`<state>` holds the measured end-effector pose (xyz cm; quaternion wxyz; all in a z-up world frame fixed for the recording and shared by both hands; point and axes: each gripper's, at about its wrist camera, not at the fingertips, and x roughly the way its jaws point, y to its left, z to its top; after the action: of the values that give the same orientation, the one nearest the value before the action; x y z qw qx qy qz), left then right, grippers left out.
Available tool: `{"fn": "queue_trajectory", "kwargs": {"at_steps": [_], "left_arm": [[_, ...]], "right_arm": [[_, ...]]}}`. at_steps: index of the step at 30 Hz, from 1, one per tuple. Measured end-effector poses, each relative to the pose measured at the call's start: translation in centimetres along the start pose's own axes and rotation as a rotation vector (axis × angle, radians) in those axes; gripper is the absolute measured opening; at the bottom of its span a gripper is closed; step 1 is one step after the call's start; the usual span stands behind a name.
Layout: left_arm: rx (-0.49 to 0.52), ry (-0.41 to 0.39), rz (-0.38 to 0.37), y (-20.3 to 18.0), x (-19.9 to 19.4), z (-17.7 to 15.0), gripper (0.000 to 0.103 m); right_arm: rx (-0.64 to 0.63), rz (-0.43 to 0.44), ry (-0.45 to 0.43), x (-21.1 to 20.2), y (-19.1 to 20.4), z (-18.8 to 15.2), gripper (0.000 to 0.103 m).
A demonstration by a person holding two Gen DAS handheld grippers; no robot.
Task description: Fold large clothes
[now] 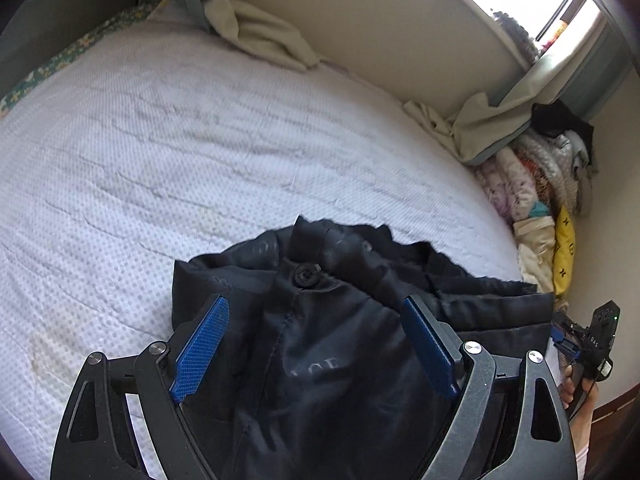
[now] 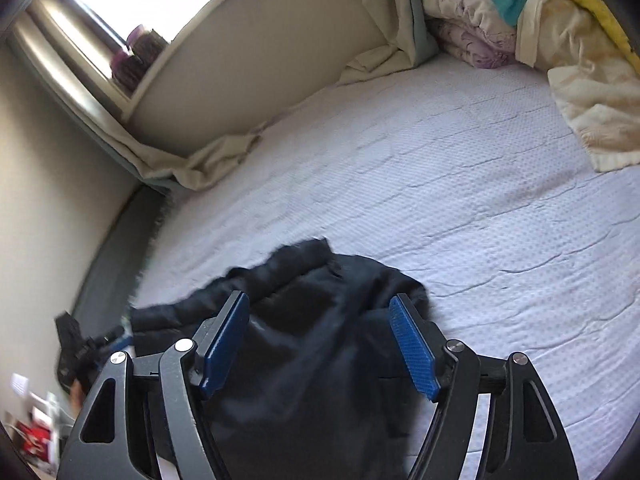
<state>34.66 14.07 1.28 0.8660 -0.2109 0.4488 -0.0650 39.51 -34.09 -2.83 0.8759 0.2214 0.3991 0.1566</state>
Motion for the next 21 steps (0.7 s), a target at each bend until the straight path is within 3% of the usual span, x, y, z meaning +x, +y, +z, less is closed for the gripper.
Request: {"fn": "queue_trajectory", "kwargs": {"at_steps": [4,6,8,10,11,12,13,14,17,21], "left_arm": [[0.015,0.051,-0.023,-0.2,1.7,-0.6,0.086],[0.032,0.070,-0.034,-0.5,2.3,-1.1,0.072],[0.073,0.093,-0.010,-1.1,2.9,-1.6,0.041],[0.124,0.119,0.036,-1.8,3.4,-2.2,0.019],[0.134,0.120,0.062,-2.0,3.4,-2.4,0.018],[0.136,0.114,0.084,-2.2,3.2,-2.6,0.018],[0.128,0.103,0.105,-2.2,2.8,-2.6,0.017],[0.110,0.084,0.118,-1.9,2.2,-2.6,0.016],[0.041,0.043,0.144,-0.4,0.7,-2.3,0.015],[-0.038,0.108,0.102,2.0,2.1,-2.7,0.015]], "right_arm": [[-0.069,-0.030,0.047,1.8,0.6,-0.7,0.071],[-0.103,-0.059,0.066,3.1,1.2,-1.0,0.071],[-0.135,-0.074,0.084,4.3,1.7,-1.3,0.071],[-0.178,-0.091,0.119,5.6,2.6,-1.8,0.067],[-0.205,-0.095,0.143,6.2,3.2,-2.1,0.051],[-0.231,-0.110,0.163,6.6,3.8,-2.3,0.043],[-0.247,-0.128,0.165,6.8,4.1,-2.4,0.025],[-0.260,-0.148,0.152,6.7,4.4,-2.5,0.014],[-0.228,-0.181,0.107,6.1,4.3,-2.0,0.010],[-0.142,-0.185,0.140,7.3,2.5,-2.1,0.008]]}}
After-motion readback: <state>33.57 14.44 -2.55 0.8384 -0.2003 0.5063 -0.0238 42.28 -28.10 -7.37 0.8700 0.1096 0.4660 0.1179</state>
